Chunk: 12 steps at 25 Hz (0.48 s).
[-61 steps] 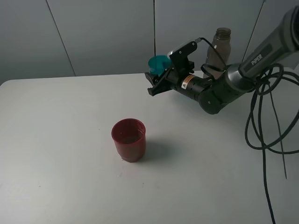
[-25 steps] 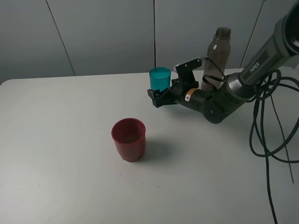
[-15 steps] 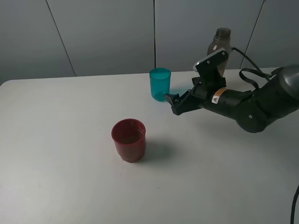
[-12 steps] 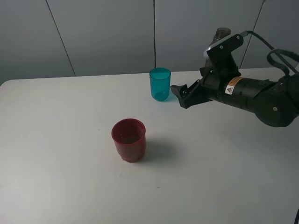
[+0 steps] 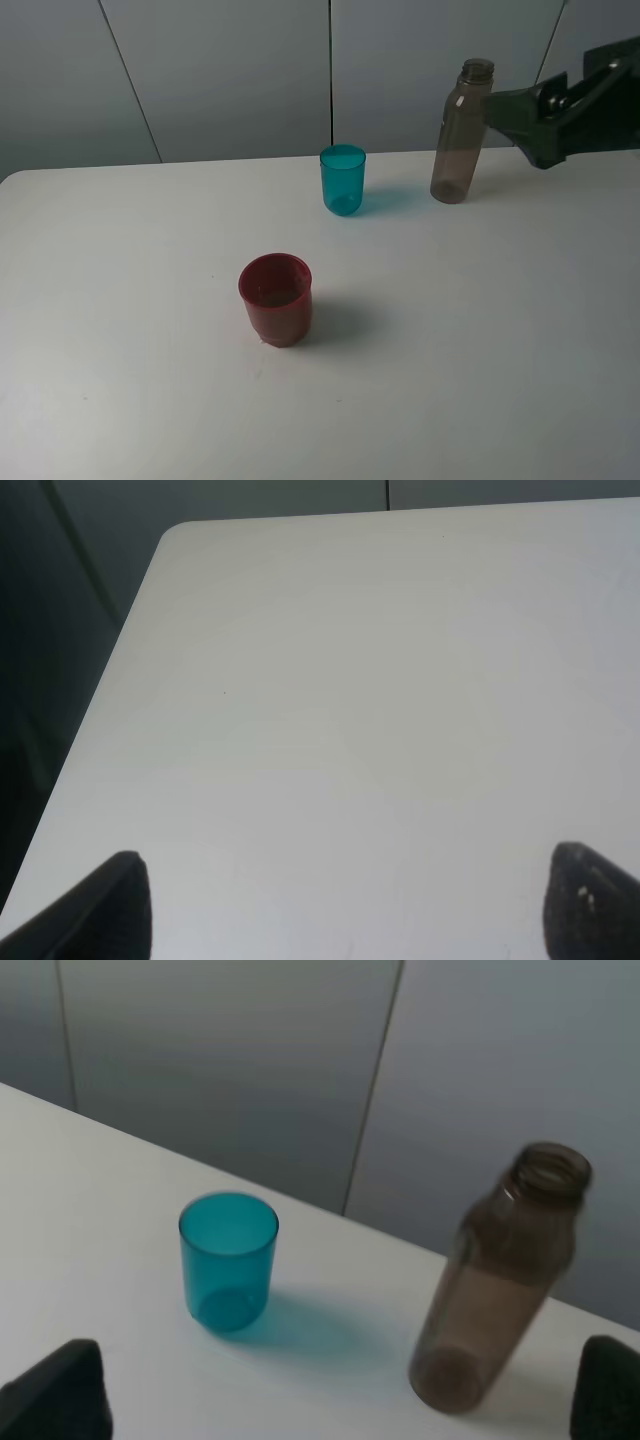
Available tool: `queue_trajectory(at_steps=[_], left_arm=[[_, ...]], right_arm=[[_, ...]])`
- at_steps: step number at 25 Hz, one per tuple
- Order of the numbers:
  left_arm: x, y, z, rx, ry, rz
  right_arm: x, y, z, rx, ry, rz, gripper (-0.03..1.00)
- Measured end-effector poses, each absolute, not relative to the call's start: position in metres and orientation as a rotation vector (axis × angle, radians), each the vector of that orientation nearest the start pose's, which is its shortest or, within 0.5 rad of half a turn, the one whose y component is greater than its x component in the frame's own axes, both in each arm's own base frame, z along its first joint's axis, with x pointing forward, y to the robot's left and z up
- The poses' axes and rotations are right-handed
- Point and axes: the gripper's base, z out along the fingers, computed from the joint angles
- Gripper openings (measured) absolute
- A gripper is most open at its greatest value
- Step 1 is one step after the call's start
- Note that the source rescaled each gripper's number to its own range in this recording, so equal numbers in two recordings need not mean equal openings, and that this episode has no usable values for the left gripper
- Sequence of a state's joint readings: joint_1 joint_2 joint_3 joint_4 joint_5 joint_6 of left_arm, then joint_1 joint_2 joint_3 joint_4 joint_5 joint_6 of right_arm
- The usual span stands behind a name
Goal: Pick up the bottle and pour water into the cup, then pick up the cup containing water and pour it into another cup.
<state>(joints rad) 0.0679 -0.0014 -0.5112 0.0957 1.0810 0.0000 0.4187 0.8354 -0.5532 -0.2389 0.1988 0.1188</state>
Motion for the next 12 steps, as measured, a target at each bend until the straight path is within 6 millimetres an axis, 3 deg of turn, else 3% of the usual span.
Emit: queue_trajectory(at_steps=[4, 12], left_arm=[[-0.008, 0.007, 0.279, -0.076, 2.050, 0.157], [-0.008, 0.007, 0.279, -0.076, 2.050, 0.157]], right_arm=[[0.113, 0.043, 0.306, -0.438, 1.978, 0.153, 0.99], [0.045, 0.025, 0.293, -0.585, 2.154, 0.234, 0.99]])
